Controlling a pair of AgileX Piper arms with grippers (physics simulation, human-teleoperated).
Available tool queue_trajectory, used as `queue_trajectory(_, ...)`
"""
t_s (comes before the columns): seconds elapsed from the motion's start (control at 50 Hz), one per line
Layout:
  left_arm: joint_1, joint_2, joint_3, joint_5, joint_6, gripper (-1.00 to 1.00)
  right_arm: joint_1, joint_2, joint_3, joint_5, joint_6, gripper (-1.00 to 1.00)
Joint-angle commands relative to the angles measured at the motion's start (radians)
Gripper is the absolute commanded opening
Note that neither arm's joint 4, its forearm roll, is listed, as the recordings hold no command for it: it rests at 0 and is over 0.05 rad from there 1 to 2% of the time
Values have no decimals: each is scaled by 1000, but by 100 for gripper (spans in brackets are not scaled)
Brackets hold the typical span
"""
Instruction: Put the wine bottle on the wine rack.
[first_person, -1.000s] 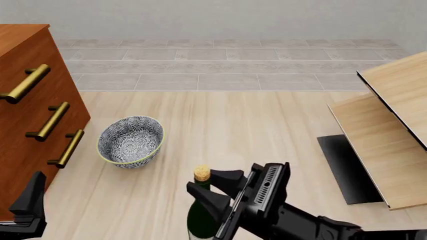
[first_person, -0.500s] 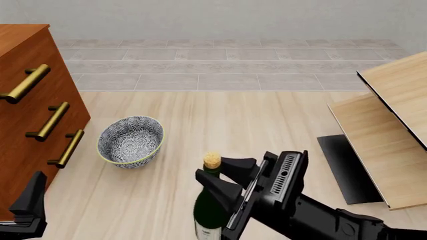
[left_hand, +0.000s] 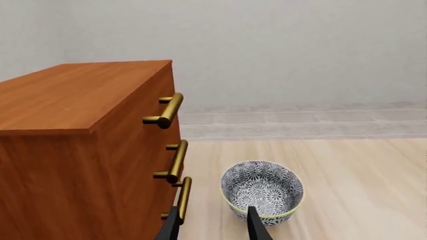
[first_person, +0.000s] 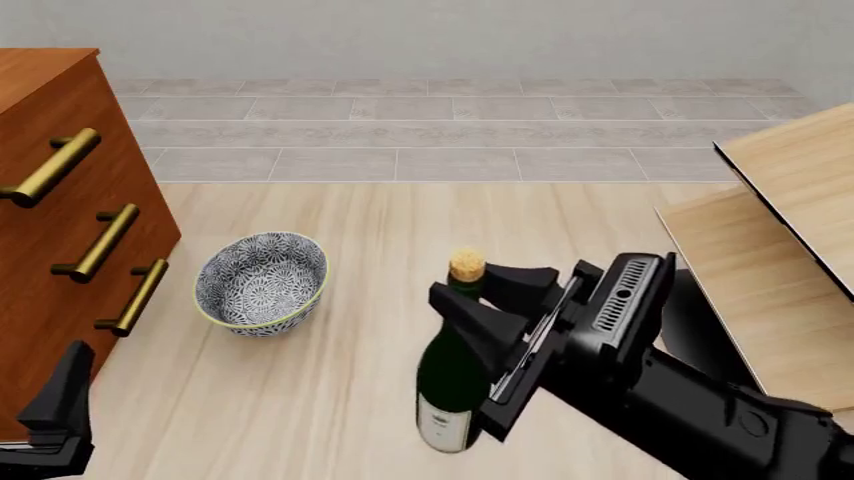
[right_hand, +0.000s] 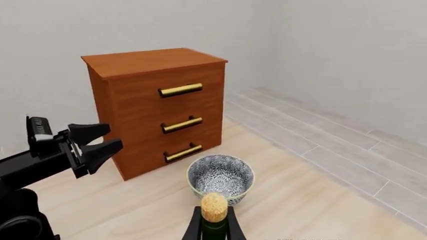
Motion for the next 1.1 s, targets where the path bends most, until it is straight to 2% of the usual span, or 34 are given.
queue_trajectory(0.02,-5,0,2,-4,-6,100,-53,-45,-33,70,0,-100)
queue_trajectory(0.3,-5,0,12,-7,-4,100,-100,-111,-63,145,-27,-100)
queue_trajectory(0.5,-2,0,14,-9,-7,100,-186,-157,-88,224,-22,-100)
queue_trajectory(0.54,-2,0,14,-9,-9,100,-212,-164,-92,234,-43,-100)
queue_trajectory(0.56,-2,0,14,-9,-8,100,-216,-167,-95,240,-32,-100)
queue_trajectory(0.68,-3,0,14,-9,-11,100,-252,-180,-104,264,-52,-100)
queue_trajectory(1.1,-9,0,14,-13,-15,100,-376,-220,-170,380,-14,-100)
